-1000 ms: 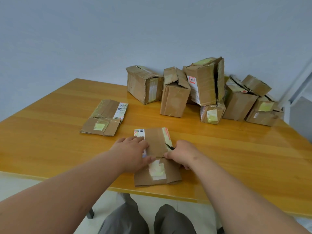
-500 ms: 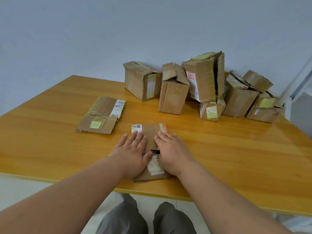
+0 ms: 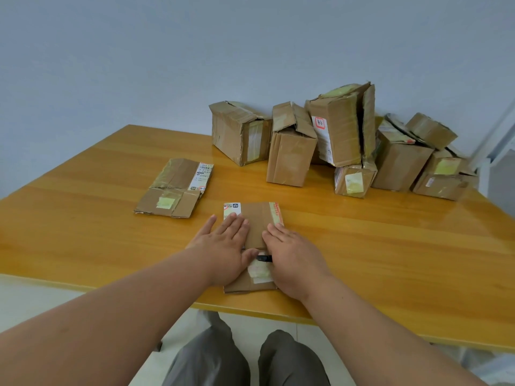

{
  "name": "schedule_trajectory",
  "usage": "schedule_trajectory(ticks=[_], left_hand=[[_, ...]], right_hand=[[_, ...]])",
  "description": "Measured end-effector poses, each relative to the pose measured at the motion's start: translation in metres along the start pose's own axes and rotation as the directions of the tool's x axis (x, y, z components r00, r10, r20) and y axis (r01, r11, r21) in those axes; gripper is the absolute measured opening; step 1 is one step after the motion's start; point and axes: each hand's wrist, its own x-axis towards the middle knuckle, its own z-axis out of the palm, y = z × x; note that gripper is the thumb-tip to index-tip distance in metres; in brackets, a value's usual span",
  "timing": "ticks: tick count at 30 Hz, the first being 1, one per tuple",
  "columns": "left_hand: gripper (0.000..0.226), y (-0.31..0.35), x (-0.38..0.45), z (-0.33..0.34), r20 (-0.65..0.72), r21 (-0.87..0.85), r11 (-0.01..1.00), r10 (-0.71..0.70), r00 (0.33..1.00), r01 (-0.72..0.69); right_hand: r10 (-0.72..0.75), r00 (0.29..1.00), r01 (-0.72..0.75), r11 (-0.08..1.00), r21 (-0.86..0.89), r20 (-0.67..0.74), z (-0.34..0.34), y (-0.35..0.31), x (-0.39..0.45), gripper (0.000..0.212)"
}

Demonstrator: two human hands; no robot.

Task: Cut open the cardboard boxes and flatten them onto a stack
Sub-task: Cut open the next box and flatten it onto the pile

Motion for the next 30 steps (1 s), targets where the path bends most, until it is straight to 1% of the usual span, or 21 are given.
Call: schedule_trajectory(ticks=[3,6,8,12,16,18,21,23,25,28,30], left_hand=[[0.066,0.006,-0.004,0.001,-0.034,0.011,1.0,0.004,0.999,-0.004],[0.065,0.008,-0.016,0.007,0.003,-0.089,0.996,0.005,1.0,-0.004],[0.069,0.007,-0.022,0.011,0.015,-0.109,0.994,0.014,1.0,-0.013],[0.073,0.006,-0.026,0.013,0.003,-0.086,0.996,0.029,1.0,-0.029],[0.072,0.006,-0.025,0.01,0.024,-0.067,0.997,0.046,0.999,-0.044],[0.072,0.006,-0.026,0.009,0.026,-0.063,0.998,0.033,0.999,-0.032],[0.071,0.008,-0.029,0.008,0.022,-0.039,0.999,-0.028,0.999,0.029],[0.07,0.009,-0.031,0.006,0.035,-0.047,0.996,-0.069,0.997,0.071],[0.069,0.01,-0.032,0.005,0.039,-0.088,0.992,-0.085,0.996,0.088],[0.069,0.007,-0.034,0.003,0.032,-0.181,0.981,-0.062,0.998,0.066],[0.069,0.004,-0.038,0.0,0.033,-0.223,0.974,-0.028,0.999,0.034]], right_hand=[[0.013,1.0,-0.014,0.999,0.035,0.024,0.0,0.0,-0.004,0.061],[0.034,0.999,-0.037,0.997,0.074,0.036,0.0,-0.003,-0.001,0.06],[0.048,0.998,-0.051,0.996,0.074,0.04,0.0,-0.005,-0.001,0.059],[0.076,0.996,-0.077,0.997,0.007,0.04,0.001,-0.01,-0.004,0.056],[0.122,0.992,-0.121,0.993,-0.011,0.036,0.004,-0.012,-0.006,0.057],[0.152,0.987,-0.152,0.988,-0.011,0.054,0.002,-0.016,-0.008,0.056],[0.203,0.977,-0.204,0.979,0.0,0.064,-0.007,-0.021,-0.013,0.056],[0.257,0.965,-0.259,0.965,0.049,0.049,-0.012,-0.022,-0.013,0.05],[0.336,0.941,-0.337,0.927,0.164,0.031,-0.02,-0.022,-0.011,0.042],[0.423,0.901,-0.434,0.862,0.261,0.101,-0.032,-0.022,-0.001,0.035],[0.461,0.874,-0.486,0.814,0.318,0.154,-0.037,-0.022,0.005,0.036]])
